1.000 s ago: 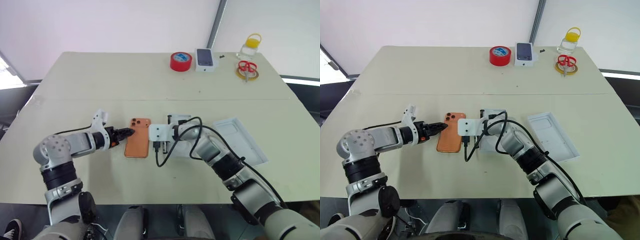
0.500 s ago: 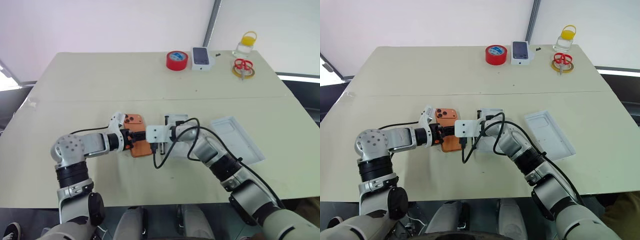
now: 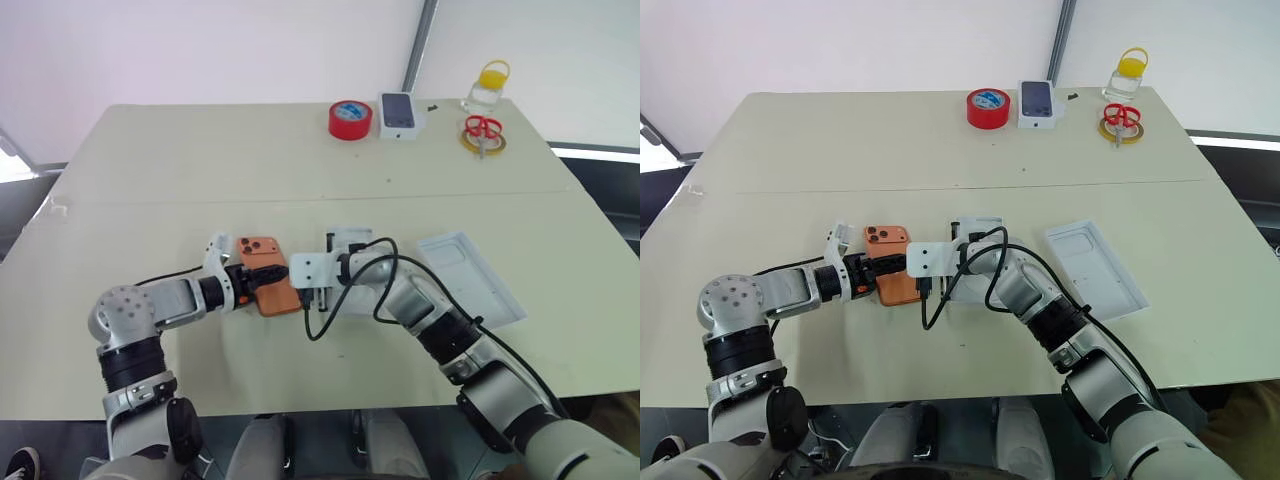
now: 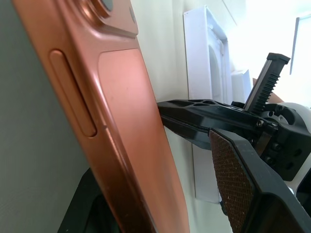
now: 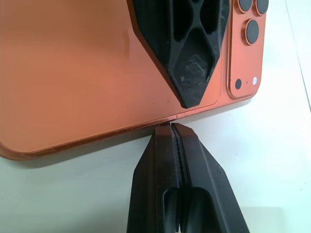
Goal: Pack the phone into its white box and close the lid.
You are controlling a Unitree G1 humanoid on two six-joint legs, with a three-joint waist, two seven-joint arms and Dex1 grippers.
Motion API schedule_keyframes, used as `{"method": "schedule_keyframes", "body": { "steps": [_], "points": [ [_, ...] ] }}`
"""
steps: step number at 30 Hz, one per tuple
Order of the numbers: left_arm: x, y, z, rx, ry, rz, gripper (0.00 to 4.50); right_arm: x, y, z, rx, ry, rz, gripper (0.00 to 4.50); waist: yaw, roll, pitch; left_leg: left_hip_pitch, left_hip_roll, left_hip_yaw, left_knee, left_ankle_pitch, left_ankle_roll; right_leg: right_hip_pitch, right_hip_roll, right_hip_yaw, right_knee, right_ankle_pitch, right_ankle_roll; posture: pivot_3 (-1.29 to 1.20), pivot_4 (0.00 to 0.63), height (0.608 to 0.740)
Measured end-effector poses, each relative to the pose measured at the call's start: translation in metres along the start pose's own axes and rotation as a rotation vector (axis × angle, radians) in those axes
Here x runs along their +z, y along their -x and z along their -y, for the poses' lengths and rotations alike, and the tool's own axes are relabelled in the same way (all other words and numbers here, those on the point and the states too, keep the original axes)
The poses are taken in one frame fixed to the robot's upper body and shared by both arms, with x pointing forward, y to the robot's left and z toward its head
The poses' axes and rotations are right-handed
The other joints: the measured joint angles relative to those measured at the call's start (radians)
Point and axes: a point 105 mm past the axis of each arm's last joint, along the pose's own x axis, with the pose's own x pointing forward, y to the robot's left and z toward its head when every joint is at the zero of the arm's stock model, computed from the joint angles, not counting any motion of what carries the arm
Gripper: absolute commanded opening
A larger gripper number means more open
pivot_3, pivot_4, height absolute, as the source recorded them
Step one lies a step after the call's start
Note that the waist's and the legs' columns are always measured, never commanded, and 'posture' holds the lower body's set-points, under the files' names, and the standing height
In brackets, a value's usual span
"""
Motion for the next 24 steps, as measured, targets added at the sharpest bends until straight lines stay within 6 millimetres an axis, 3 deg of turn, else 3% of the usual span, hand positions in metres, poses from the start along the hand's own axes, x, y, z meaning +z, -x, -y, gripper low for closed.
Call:
{"method": "schedule_keyframes", "body": {
  "steps": [6, 9, 12, 24],
  "points": [
    [0.0030, 0.0044, -0.0023, -0.007, 0.023, 0.038, 2.43, 0.0002, 0.0000, -0.0002, 0.000, 0.001, 0.000, 0.03, 0.000, 0.000, 0.000, 0.000, 0.000, 0.000, 0.000, 0.000, 0.000, 0.000, 0.000, 0.000, 0.000, 0.000, 0.000, 0.00, 0.150, 0.740],
    [0.0048, 0.0064, -0.0035, -0.010, 0.039, 0.058, 1.60, 0.0002, -0.0001, -0.0003, 0.000, 0.004, 0.000, 0.00, 0.000, 0.000, 0.000, 0.000, 0.000, 0.000, 0.000, 0.000, 0.000, 0.000, 0.000, 0.000, 0.000, 0.000, 0.000, 0.00, 0.150, 0.740],
    [0.0026, 0.0061, -0.0036, -0.023, 0.065, 0.058, 0.16, -0.0001, 0.0001, -0.0002, 0.000, 0.007, -0.002, 0.00, 0.000, -0.001, 0.000, 0.000, 0.000, 0.000, 0.000, 0.000, 0.000, 0.000, 0.000, 0.000, 0.000, 0.000, 0.000, 0.00, 0.150, 0.740],
    [0.0043, 0.0079, -0.0039, -0.055, 0.123, 0.090, 0.07, 0.0011, 0.0013, 0.0012, -0.009, -0.009, 0.010, 0.00, 0.001, -0.002, 0.001, 0.000, 0.000, 0.000, 0.000, 0.000, 0.000, 0.000, 0.000, 0.000, 0.000, 0.000, 0.000, 0.00, 0.150, 0.740]
  ]
}}
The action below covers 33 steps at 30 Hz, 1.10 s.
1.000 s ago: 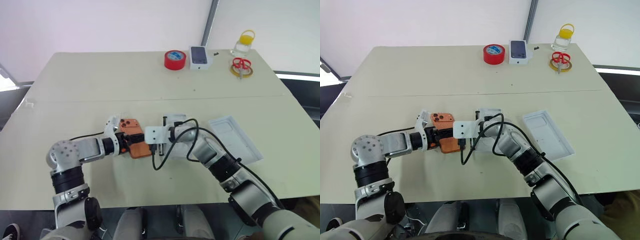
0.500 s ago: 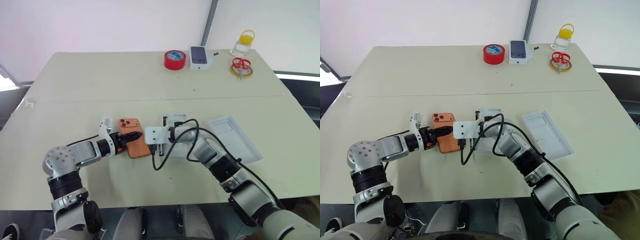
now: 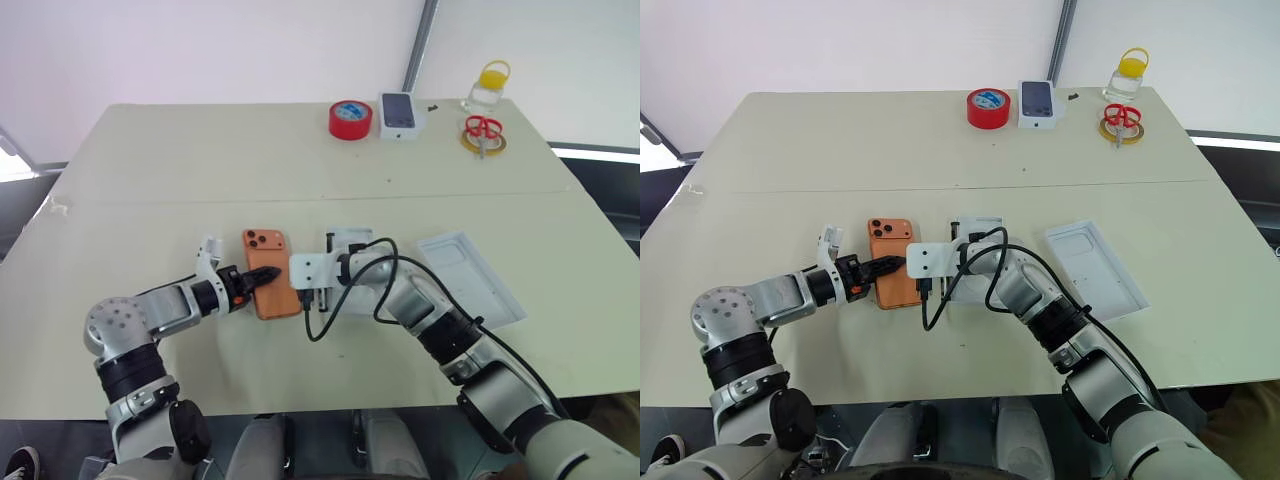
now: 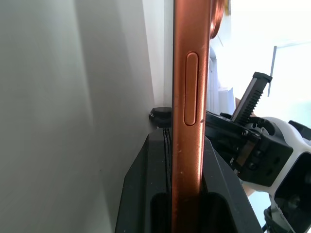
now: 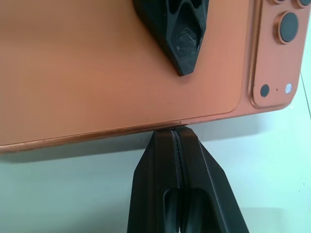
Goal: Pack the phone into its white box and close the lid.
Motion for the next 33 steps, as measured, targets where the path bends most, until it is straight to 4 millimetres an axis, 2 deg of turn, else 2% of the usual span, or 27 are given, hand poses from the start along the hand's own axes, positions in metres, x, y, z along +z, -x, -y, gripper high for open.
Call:
{"method": "schedule_keyframes", "body": {
  "steps": [2, 4, 6, 7, 10, 12, 18, 21, 26, 29, 33],
  "points": [
    [0.008, 0.003, 0.007, -0.049, -0.007, 0.058, 0.07, 0.004, 0.003, -0.002, 0.000, -0.093, 0.056, 0.00, 0.000, -0.004, 0.004, -0.001, 0.000, 0.000, 0.000, 0.000, 0.000, -0.001, 0.000, 0.000, 0.000, 0.000, 0.000, 0.00, 0.150, 0.740],
    [0.015, 0.008, 0.017, -0.094, -0.038, 0.101, 0.00, 0.008, 0.006, -0.005, 0.020, -0.224, 0.123, 0.53, 0.001, -0.007, 0.007, -0.003, 0.001, -0.001, 0.000, 0.000, 0.000, -0.002, 0.000, 0.000, 0.000, 0.001, 0.001, 0.00, 0.150, 0.740],
    [0.021, 0.016, 0.033, -0.188, -0.083, 0.147, 0.00, 0.014, 0.019, -0.001, 0.033, -0.395, 0.237, 1.26, 0.002, -0.006, 0.009, -0.006, 0.000, 0.000, 0.000, 0.000, 0.000, -0.005, -0.001, 0.000, 0.000, 0.001, 0.001, 0.00, 0.150, 0.740],
    [0.023, 0.018, 0.038, -0.216, -0.100, 0.158, 0.00, 0.016, 0.025, 0.001, 0.033, -0.418, 0.273, 1.75, 0.003, -0.007, 0.009, -0.006, 0.000, -0.001, 0.000, 0.000, 0.000, -0.006, -0.001, 0.000, 0.000, 0.001, 0.001, 0.00, 0.150, 0.740],
    [0.024, 0.022, 0.043, -0.232, -0.135, 0.145, 0.00, 0.023, 0.054, -0.004, 0.053, -0.359, 0.355, 3.21, 0.008, -0.006, 0.009, -0.010, 0.000, -0.002, 0.000, 0.000, 0.000, -0.007, -0.001, -0.002, -0.002, 0.001, 0.001, 0.00, 0.150, 0.740],
    [0.019, 0.022, 0.038, -0.214, -0.144, 0.114, 0.00, 0.010, 0.072, -0.022, 0.104, -0.306, 0.325, 3.21, 0.009, -0.006, 0.009, -0.011, -0.001, -0.003, 0.000, -0.001, 0.001, -0.006, -0.001, -0.003, -0.006, 0.001, 0.001, 0.00, 0.150, 0.740],
    [0.016, 0.013, 0.039, -0.230, -0.145, 0.097, 0.00, -0.018, 0.101, -0.063, 0.208, -0.267, 0.225, 3.21, 0.006, -0.007, 0.010, -0.015, 0.000, -0.002, 0.000, -0.001, 0.002, -0.008, 0.000, -0.003, -0.009, 0.001, 0.000, 0.00, 0.150, 0.740],
    [0.015, 0.010, 0.041, -0.241, -0.153, 0.092, 0.00, -0.024, 0.103, -0.066, 0.197, -0.263, 0.207, 3.21, 0.005, -0.007, 0.010, -0.015, 0.001, -0.002, 0.000, 0.000, 0.000, -0.008, 0.001, -0.003, -0.009, 0.000, -0.002, 0.00, 0.150, 0.740],
    [0.013, 0.007, 0.045, -0.263, -0.155, 0.082, 0.00, -0.034, 0.110, -0.059, 0.144, -0.248, 0.168, 3.21, 0.010, -0.007, 0.010, -0.015, 0.001, -0.002, 0.002, 0.001, 0.001, -0.007, 0.001, -0.003, -0.009, 0.000, -0.003, 0.00, 0.150, 0.740],
    [0.013, 0.007, 0.044, -0.261, -0.146, 0.080, 0.00, -0.040, 0.112, -0.060, 0.139, -0.249, 0.150, 2.42, 0.010, -0.007, 0.010, -0.015, 0.001, -0.002, 0.002, 0.001, 0.001, -0.007, 0.001, -0.003, -0.009, 0.001, -0.003, 0.00, 0.150, 0.740],
    [0.011, 0.003, 0.044, -0.258, -0.149, 0.070, 0.00, -0.042, 0.112, -0.059, 0.129, -0.249, 0.146, 0.62, 0.010, -0.007, 0.010, -0.015, 0.001, -0.002, 0.002, 0.001, 0.001, -0.007, 0.001, -0.003, -0.009, 0.001, -0.003, 0.00, 0.150, 0.740]
  ]
}}
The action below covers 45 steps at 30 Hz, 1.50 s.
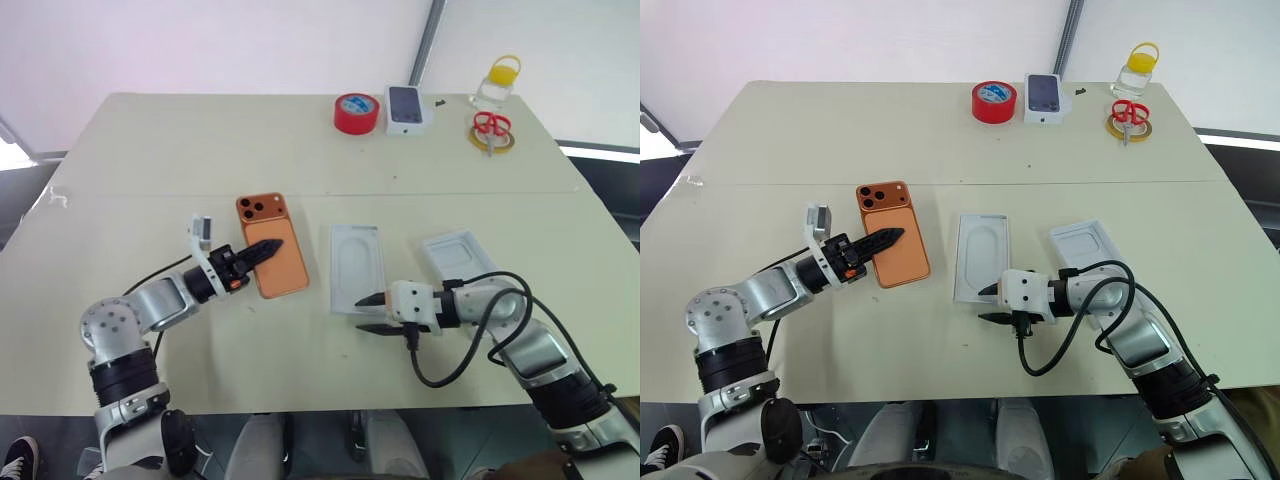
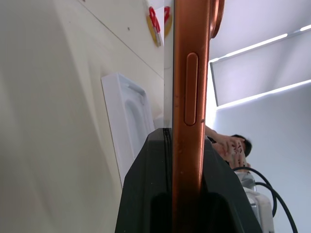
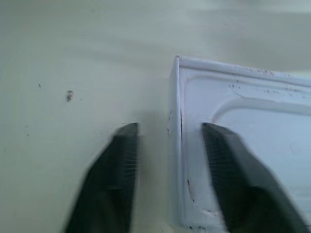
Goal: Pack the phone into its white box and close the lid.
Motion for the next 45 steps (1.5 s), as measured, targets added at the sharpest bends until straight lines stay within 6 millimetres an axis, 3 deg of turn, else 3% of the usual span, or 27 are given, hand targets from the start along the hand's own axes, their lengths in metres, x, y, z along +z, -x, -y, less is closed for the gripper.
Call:
{"method": "schedule_keyframes", "body": {
  "steps": [1, 2, 9, 13, 16, 19, 22, 25, 28, 31, 34, 38, 40, 41, 45],
  "points": [
    [0.000, -0.001, 0.000, 0.001, -0.002, -0.002, 0.00, 0.000, 0.000, 0.001, -0.005, 0.004, 0.001, 0.07, 0.000, 0.000, 0.000, 0.000, 0.000, 0.000, 0.000, 0.000, 0.000, 0.000, 0.000, 0.000, 0.000, 0.000, 0.000, 0.00, 0.150, 0.740],
    [-0.001, -0.001, 0.000, 0.002, -0.003, -0.003, 0.00, 0.000, 0.000, 0.002, -0.012, 0.009, -0.001, 0.02, 0.000, 0.000, 0.000, 0.000, 0.000, 0.000, 0.000, 0.000, 0.000, 0.000, 0.000, 0.000, 0.000, 0.000, 0.000, 0.00, 0.150, 0.740],
    [0.002, -0.001, -0.004, 0.020, 0.014, 0.013, 0.00, 0.007, -0.011, 0.008, -0.037, 0.003, 0.024, 0.02, -0.003, 0.000, 0.000, 0.001, 0.000, 0.000, 0.000, 0.000, 0.000, 0.000, 0.000, 0.000, 0.001, 0.001, -0.001, 0.00, 0.150, 0.740],
    [0.010, -0.013, 0.006, -0.004, -0.012, 0.026, 0.00, 0.025, -0.029, 0.022, -0.069, 0.051, 0.061, 0.02, -0.001, 0.000, 0.000, 0.000, 0.000, 0.000, 0.001, 0.001, -0.001, 0.000, 0.000, 0.000, 0.002, 0.001, 0.000, 0.00, 0.150, 0.740],
    [0.012, -0.022, 0.014, -0.028, -0.034, 0.008, 0.00, 0.026, -0.044, 0.025, -0.067, 0.065, 0.046, 0.02, 0.001, 0.000, 0.000, 0.000, -0.001, 0.000, 0.001, 0.001, -0.001, 0.000, 0.000, 0.000, 0.001, 0.002, 0.001, 0.00, 0.150, 0.740],
    [0.007, -0.029, 0.009, -0.007, -0.040, -0.032, 0.00, 0.026, -0.051, 0.026, -0.066, 0.060, 0.034, 0.02, -0.002, 0.000, 0.000, 0.000, -0.001, 0.000, 0.001, 0.001, -0.002, 0.000, 0.000, 0.000, 0.001, 0.002, 0.002, 0.00, 0.150, 0.740],
    [0.001, -0.035, 0.001, 0.007, -0.027, -0.061, 0.00, 0.027, -0.053, 0.025, -0.056, -0.003, 0.048, 0.85, -0.003, 0.000, 0.000, 0.000, -0.001, 0.000, 0.001, 0.001, -0.001, 0.000, 0.000, 0.000, 0.001, 0.002, 0.002, 0.00, 0.150, 0.740],
    [0.005, -0.040, 0.000, 0.006, -0.047, -0.063, 0.00, 0.029, -0.051, 0.021, -0.028, -0.049, 0.063, 2.43, -0.003, 0.000, 0.000, 0.000, -0.001, 0.000, 0.001, 0.001, -0.001, 0.000, 0.001, 0.000, 0.002, 0.002, 0.002, 0.00, 0.150, 0.740],
    [0.008, -0.040, -0.001, -0.008, -0.056, -0.075, 0.00, 0.032, -0.037, 0.015, 0.011, -0.048, 0.073, 3.91, -0.002, 0.000, 0.000, 0.000, -0.001, -0.001, 0.001, 0.001, -0.001, 0.000, 0.001, -0.001, 0.002, 0.002, 0.002, 0.00, 0.150, 0.740],
    [0.011, -0.038, -0.008, 0.009, -0.055, -0.085, 0.00, 0.032, -0.021, 0.014, 0.025, -0.094, 0.087, 3.91, -0.002, 0.000, 0.000, 0.000, -0.001, 0.000, 0.001, 0.001, 0.000, 0.000, 0.001, -0.001, 0.002, 0.003, 0.002, 0.00, 0.150, 0.740],
    [0.010, -0.044, -0.011, 0.006, -0.042, -0.113, 0.00, 0.022, -0.003, 0.027, -0.038, -0.113, 0.049, 3.91, 0.000, 0.000, 0.000, 0.000, -0.001, 0.000, 0.002, 0.001, 0.000, 0.001, 0.001, -0.001, 0.002, 0.002, 0.002, 0.00, 0.150, 0.740],
    [0.004, -0.052, -0.015, 0.006, -0.017, -0.154, 0.00, 0.012, 0.001, 0.038, -0.101, -0.116, 0.018, 3.91, -0.002, 0.000, 0.000, 0.000, -0.001, 0.000, 0.002, 0.001, 0.000, 0.000, 0.001, -0.001, 0.002, 0.003, 0.003, 0.00, 0.150, 0.740],
    [0.001, -0.055, -0.016, 0.008, 0.007, -0.177, 0.98, 0.011, 0.001, 0.039, -0.112, -0.113, 0.016, 3.99, -0.005, 0.000, 0.000, 0.000, -0.001, 0.000, 0.001, 0.001, 0.000, 0.000, 0.001, -0.001, 0.002, 0.003, 0.003, 0.00, 0.150, 0.740],
    [-0.001, -0.056, -0.016, 0.003, 0.014, -0.182, 1.27, 0.012, 0.000, 0.039, -0.117, -0.109, 0.018, 3.99, -0.005, 0.000, 0.000, 0.000, -0.001, 0.000, 0.001, 0.001, 0.000, 0.000, 0.001, -0.001, 0.003, 0.003, 0.003, 0.00, 0.150, 0.740],
    [-0.002, -0.056, -0.020, 0.021, 0.005, -0.194, 3.31, 0.013, -0.003, 0.040, -0.129, -0.088, 0.019, 3.99, -0.003, 0.000, 0.000, 0.000, 0.000, 0.000, 0.002, 0.001, 0.000, 0.000, 0.001, -0.001, 0.003, 0.003, 0.003, 0.00, 0.150, 0.740]
  ]
}}
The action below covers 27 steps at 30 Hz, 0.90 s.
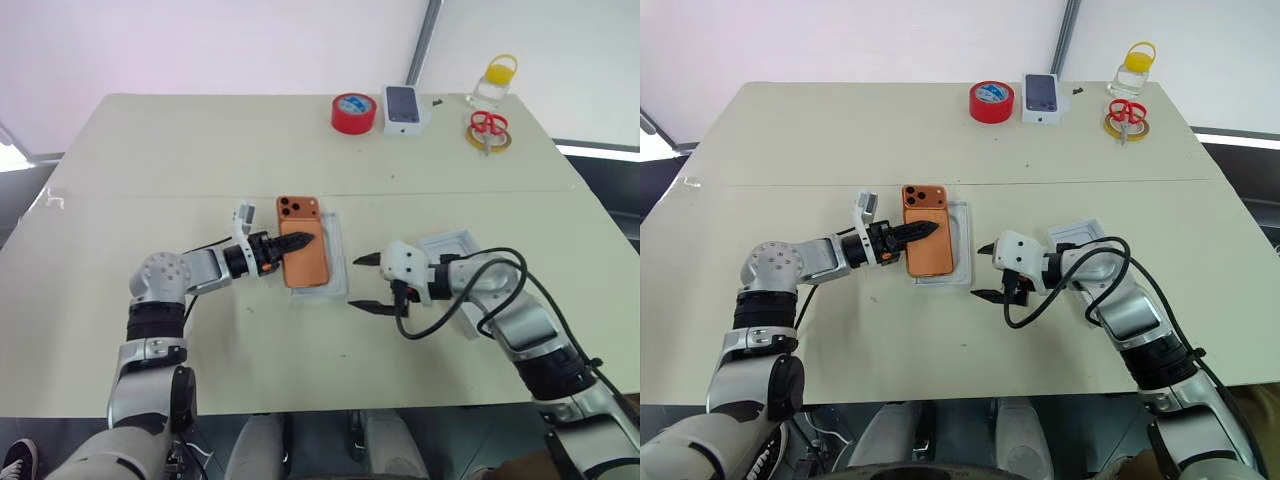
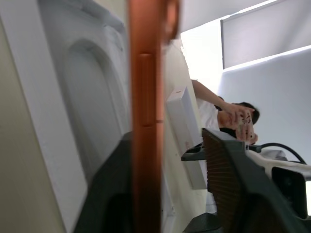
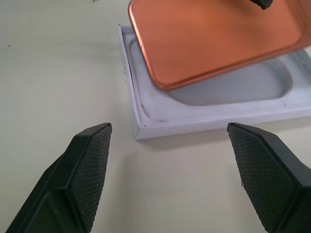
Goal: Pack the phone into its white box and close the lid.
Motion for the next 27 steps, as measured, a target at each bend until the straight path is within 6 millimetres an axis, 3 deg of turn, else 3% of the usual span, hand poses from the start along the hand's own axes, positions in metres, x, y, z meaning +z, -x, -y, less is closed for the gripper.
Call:
{"method": "schedule_keyframes", "body": {
  "steps": [1, 11, 18, 27],
  "points": [
    [0.001, -0.001, 0.004, -0.017, -0.004, -0.004, 3.78, -0.001, 0.000, 0.000, -0.001, 0.002, -0.002, 3.99, 0.000, 0.000, 0.000, 0.000, 0.000, 0.000, 0.000, 0.000, 0.000, 0.000, 0.000, 0.000, 0.000, 0.000, 0.000, 0.00, 0.150, 0.740],
    [0.008, 0.005, 0.016, 0.032, 0.006, -0.110, 3.78, 0.001, -0.008, 0.006, -0.035, 0.036, 0.014, 3.99, -0.001, 0.000, 0.000, 0.001, 0.000, 0.000, 0.001, 0.000, -0.001, 0.000, 0.000, 0.000, 0.005, 0.000, 0.000, 0.00, 0.150, 0.740],
    [0.010, -0.005, 0.009, 0.097, 0.066, -0.117, 3.78, 0.003, -0.018, 0.003, -0.024, 0.050, 0.028, 3.99, -0.001, 0.000, 0.000, 0.002, -0.001, -0.001, 0.001, 0.001, -0.001, 0.000, 0.000, 0.000, 0.008, 0.000, 0.000, 0.00, 0.150, 0.740],
    [0.012, -0.009, 0.013, 0.148, 0.027, -0.151, 3.78, 0.001, -0.020, 0.004, -0.035, 0.053, 0.020, 3.99, -0.001, 0.000, 0.000, 0.002, -0.001, -0.001, 0.001, 0.003, -0.005, -0.001, 0.000, 0.000, 0.008, 0.000, 0.000, 0.00, 0.150, 0.740]
  ]
}}
